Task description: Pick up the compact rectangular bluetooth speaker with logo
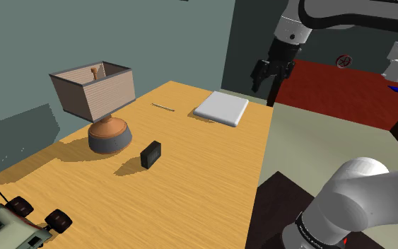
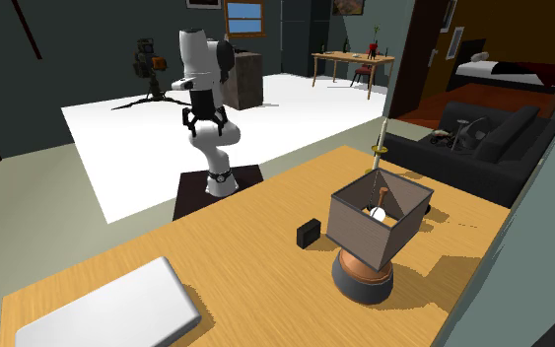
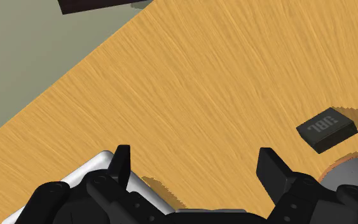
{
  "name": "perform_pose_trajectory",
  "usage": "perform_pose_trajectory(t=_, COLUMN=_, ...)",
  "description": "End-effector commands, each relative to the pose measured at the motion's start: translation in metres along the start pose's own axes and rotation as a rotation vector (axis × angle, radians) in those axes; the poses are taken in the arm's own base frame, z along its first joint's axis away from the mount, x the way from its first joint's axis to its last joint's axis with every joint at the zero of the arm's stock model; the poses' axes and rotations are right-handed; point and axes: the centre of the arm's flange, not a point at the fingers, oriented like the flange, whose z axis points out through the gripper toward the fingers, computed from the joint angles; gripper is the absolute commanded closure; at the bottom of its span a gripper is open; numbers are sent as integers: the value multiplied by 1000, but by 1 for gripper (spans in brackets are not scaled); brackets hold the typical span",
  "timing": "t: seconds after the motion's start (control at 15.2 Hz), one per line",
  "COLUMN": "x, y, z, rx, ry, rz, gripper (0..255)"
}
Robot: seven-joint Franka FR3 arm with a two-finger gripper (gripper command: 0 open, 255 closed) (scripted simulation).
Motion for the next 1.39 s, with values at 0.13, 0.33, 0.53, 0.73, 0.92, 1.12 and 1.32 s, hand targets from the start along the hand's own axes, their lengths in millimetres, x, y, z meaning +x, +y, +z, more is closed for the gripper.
perform_pose_trajectory(t=0.13, x=3, y=-21, z=16, rx=-1, ry=-5, rz=17, gripper=0)
perform_pose_trajectory(t=0.33, x=9, y=-53, z=39, rx=-2, ry=-13, rz=42, gripper=0)
perform_pose_trajectory(t=0.53, x=15, y=-84, z=63, rx=-4, ry=-21, rz=67, gripper=0)
perform_pose_trajectory(t=0.73, x=22, y=-116, z=87, rx=-5, ry=-29, rz=93, gripper=0)
perform_pose_trajectory(t=0.92, x=29, y=-147, z=111, rx=-7, ry=-37, rz=118, gripper=0)
perform_pose_trajectory(t=1.12, x=37, y=-178, z=135, rx=-8, ry=-45, rz=143, gripper=0)
perform_pose_trajectory(t=1.32, x=46, y=-208, z=159, rx=-9, ry=-53, rz=169, gripper=0)
